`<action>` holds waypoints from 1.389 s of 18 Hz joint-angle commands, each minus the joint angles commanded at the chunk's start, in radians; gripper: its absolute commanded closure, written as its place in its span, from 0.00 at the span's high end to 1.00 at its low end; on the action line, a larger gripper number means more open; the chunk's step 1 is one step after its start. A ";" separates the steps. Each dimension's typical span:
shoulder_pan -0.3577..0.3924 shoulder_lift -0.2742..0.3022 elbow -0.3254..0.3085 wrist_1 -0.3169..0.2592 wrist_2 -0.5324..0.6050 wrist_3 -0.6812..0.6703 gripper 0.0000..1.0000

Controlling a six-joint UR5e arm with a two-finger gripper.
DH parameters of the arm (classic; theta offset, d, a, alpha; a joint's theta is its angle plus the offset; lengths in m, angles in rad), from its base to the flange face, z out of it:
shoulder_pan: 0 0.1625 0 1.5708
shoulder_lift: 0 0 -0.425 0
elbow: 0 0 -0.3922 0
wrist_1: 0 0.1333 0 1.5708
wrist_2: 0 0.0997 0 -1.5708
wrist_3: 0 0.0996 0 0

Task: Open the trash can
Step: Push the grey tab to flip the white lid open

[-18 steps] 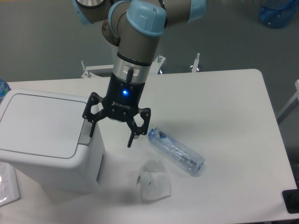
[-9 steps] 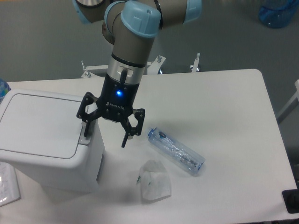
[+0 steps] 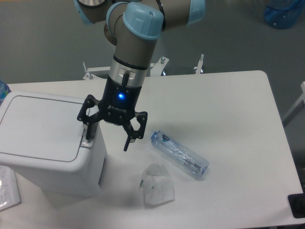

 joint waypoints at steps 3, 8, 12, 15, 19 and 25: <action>0.000 -0.002 -0.002 0.000 0.002 0.000 1.00; 0.000 -0.005 0.000 0.000 0.002 0.000 1.00; 0.000 -0.002 0.002 0.000 0.000 -0.002 1.00; 0.000 0.003 0.015 0.000 -0.002 -0.003 1.00; 0.009 -0.008 0.060 0.000 0.000 0.008 1.00; 0.109 -0.063 0.144 0.008 0.043 0.034 1.00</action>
